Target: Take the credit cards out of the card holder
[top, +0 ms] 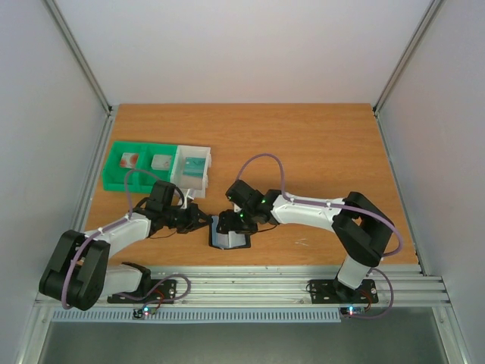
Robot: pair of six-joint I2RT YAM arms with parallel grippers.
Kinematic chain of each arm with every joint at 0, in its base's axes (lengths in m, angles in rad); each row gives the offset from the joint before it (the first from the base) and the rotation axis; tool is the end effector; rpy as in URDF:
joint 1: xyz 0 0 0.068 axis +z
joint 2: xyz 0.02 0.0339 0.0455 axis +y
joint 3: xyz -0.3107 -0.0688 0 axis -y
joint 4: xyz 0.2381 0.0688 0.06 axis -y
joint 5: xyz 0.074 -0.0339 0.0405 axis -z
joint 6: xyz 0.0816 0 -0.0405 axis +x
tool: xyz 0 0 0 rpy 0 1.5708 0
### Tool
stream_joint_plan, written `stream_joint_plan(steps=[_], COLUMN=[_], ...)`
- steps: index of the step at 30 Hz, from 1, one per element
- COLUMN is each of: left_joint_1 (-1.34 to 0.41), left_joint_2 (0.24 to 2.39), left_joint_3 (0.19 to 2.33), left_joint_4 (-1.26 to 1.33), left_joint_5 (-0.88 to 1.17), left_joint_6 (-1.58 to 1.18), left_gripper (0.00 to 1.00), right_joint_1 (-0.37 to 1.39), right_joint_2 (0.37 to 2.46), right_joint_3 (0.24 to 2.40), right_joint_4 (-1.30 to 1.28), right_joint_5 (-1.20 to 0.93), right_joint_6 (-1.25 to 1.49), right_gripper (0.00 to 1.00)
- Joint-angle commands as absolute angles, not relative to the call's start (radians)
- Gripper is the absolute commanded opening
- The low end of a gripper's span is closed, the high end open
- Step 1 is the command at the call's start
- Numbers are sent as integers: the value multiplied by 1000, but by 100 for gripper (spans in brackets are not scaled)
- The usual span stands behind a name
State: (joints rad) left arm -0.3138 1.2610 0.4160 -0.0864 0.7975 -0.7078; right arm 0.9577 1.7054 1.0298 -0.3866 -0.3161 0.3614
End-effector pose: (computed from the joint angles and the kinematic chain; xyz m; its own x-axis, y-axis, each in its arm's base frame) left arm 0.1783 -0.1192 0.1660 -0.9842 -0.1581 -0.0800 -0.0238 0.5657 -0.8243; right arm 0.1857 0.3081 0.1869 -0.7758 -0.5186 -0.3595 -0.6309 0.6483 0.4262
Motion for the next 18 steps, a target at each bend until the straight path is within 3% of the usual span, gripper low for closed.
stream_joint_plan(steps=[1,11,18], left_joint_1=[-312,-312,-313], left_joint_2=[1247,1245,1243], left_joint_3=[413,411,411], left_joint_4=[-45,-47,-49], left_joint_5=[816,816,816], left_joint_6=[-706,-704,-705], left_gripper=[0,0,1], right_joint_1=[966,966,966], right_joint_2=[1724,1724,1700], right_joint_3=[1055,1052,1042], right_joint_4=[-383,-419,-387], right_joint_5=[-320,-277,-319], right_joint_6=[354,343,339], right_gripper=[69,58,56])
